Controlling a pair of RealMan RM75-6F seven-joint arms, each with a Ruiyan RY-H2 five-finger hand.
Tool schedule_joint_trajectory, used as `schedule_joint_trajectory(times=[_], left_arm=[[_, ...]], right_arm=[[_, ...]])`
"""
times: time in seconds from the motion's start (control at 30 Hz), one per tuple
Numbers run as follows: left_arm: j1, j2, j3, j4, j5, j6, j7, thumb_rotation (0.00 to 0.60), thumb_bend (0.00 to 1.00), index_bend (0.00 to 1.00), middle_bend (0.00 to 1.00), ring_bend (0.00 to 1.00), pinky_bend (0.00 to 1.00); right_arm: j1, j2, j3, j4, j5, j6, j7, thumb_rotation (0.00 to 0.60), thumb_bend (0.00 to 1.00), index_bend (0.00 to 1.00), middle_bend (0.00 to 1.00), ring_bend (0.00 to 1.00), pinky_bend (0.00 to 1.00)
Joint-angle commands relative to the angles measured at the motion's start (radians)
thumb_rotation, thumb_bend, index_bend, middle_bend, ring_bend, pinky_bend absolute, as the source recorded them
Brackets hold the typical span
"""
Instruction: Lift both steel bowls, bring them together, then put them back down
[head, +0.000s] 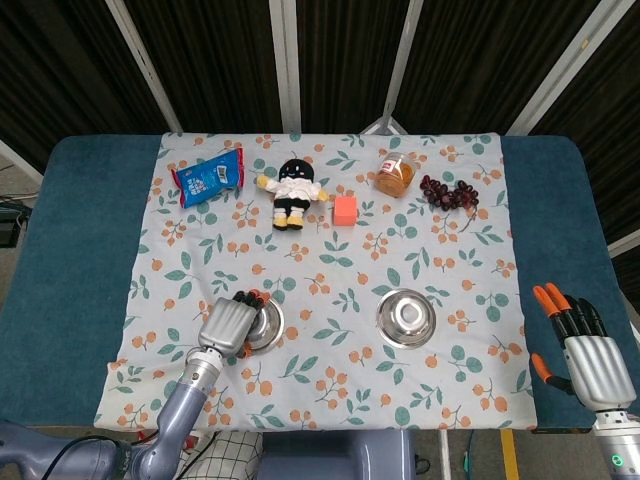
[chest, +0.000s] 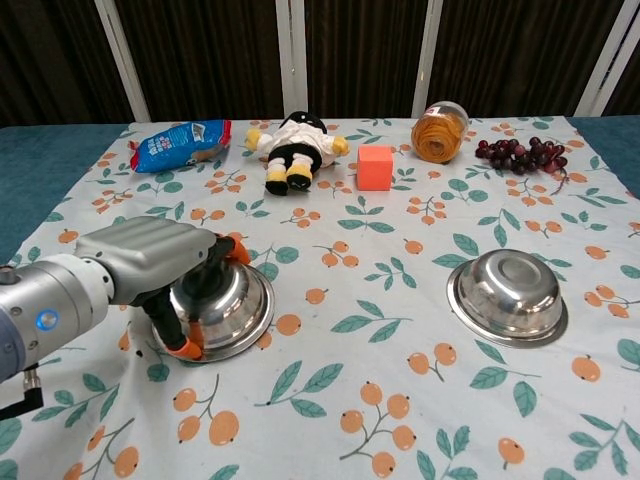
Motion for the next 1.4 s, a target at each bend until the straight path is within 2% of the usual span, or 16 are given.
schedule_joint_trajectory(times=[0.03, 0.23, 0.43, 0.57, 0.73, 0.87, 0.97, 1.17, 1.4], left_arm=[[0.015, 0.002, 0.005, 0.005, 0.099, 0.043, -0.080, 0.600, 0.43, 0.55, 0.67, 0.59, 0.75], [0.053, 0.045, 0.022, -0.005, 0.287, 0.092, -0.267, 0.600, 0.51, 0.59, 0.70, 0.62, 0.78], [0.078, 0.133, 0.033, -0.053, 0.300, 0.071, -0.349, 0.600, 0.52, 0.59, 0.70, 0.62, 0.78], [0.093, 0.219, 0.026, -0.096, 0.322, 0.040, -0.472, 0.600, 0.52, 0.59, 0.70, 0.61, 0.78], [0.101, 0.323, 0.018, -0.153, 0.385, 0.022, -0.578, 0.600, 0.51, 0.58, 0.70, 0.61, 0.78], [0.121, 0.391, 0.015, -0.217, 0.424, 0.045, -0.612, 0.600, 0.51, 0.57, 0.70, 0.61, 0.78], [0.132, 0.425, 0.016, -0.251, 0.420, 0.048, -0.613, 0.600, 0.51, 0.57, 0.70, 0.61, 0.78], [0.133, 0.473, 0.007, -0.336, 0.345, 0.048, -0.510, 0.600, 0.51, 0.57, 0.69, 0.61, 0.78], [0.122, 0.496, -0.003, -0.360, 0.281, 0.015, -0.508, 0.600, 0.51, 0.57, 0.69, 0.61, 0.78]], right_arm=[[0.001, 0.000, 0.000, -0.001, 0.002, -0.003, -0.002, 0.600, 0.39, 0.00, 0.00, 0.00, 0.00], [0.003, -0.004, 0.002, -0.001, 0.005, -0.006, -0.013, 0.600, 0.39, 0.00, 0.00, 0.00, 0.00], [0.009, -0.017, -0.001, 0.002, -0.011, -0.008, -0.046, 0.600, 0.39, 0.00, 0.00, 0.00, 0.00], [0.029, -0.038, -0.018, 0.000, -0.052, -0.034, -0.077, 0.600, 0.39, 0.00, 0.00, 0.00, 0.00], [0.100, -0.073, -0.037, -0.003, -0.092, -0.148, -0.087, 0.600, 0.37, 0.00, 0.00, 0.00, 0.00], [0.184, -0.114, -0.019, -0.029, -0.057, -0.294, -0.160, 0.600, 0.34, 0.00, 0.00, 0.00, 0.00], [0.217, -0.145, 0.001, -0.041, -0.011, -0.348, -0.212, 0.600, 0.34, 0.00, 0.00, 0.00, 0.00], [0.266, -0.178, 0.025, -0.057, 0.056, -0.416, -0.267, 0.600, 0.34, 0.00, 0.00, 0.00, 0.00], [0.310, -0.216, 0.044, -0.025, 0.121, -0.468, -0.304, 0.600, 0.33, 0.00, 0.00, 0.00, 0.00]])
